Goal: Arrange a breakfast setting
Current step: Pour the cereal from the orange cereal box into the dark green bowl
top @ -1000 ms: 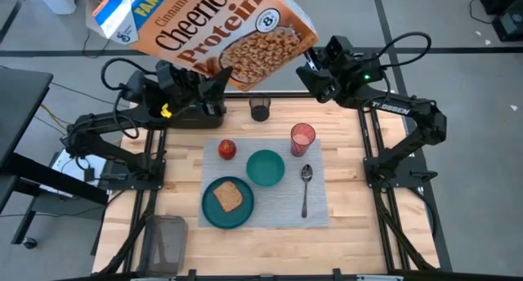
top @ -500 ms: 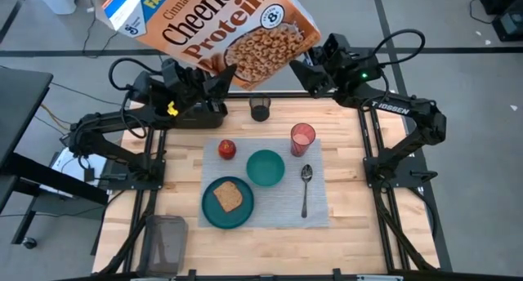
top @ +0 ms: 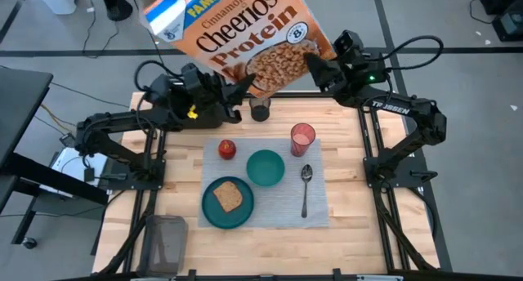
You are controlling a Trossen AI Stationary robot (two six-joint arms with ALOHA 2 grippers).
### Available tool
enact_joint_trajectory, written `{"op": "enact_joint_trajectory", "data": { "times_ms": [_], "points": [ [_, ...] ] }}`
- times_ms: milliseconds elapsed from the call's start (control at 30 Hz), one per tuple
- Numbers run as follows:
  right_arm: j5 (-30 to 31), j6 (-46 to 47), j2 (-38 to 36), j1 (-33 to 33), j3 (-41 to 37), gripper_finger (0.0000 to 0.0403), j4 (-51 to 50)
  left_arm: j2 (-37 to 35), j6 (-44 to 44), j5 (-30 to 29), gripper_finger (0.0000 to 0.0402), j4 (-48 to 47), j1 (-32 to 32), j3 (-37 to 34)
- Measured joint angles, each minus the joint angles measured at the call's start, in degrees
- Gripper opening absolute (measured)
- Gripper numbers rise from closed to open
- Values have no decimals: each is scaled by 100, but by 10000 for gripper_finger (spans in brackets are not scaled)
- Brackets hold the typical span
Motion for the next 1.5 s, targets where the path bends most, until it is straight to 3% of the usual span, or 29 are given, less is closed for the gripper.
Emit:
{"op": "enact_joint_trajectory", "data": {
  "times_ms": [400, 700, 967, 1167, 1500],
  "points": [
    [-128, -101, 0, -7, 0, 385, -286, 266, -10, -84, 219, 328, 2, 16],
    [4, -95, 2, 7, -2, 313, -269, 296, -198, -172, 220, 215, 4, 23],
    [52, -55, -2, 4, -2, 326, -276, 316, -463, -463, 266, 30, 0, 12],
    [-32, -81, 7, -39, -2, 273, -198, 319, -547, -574, 304, 21, 0, 10],
    [-341, 53, 15, -192, -2, 273, -170, 287, -481, -565, 303, -37, 2, -3]
  ]
}}
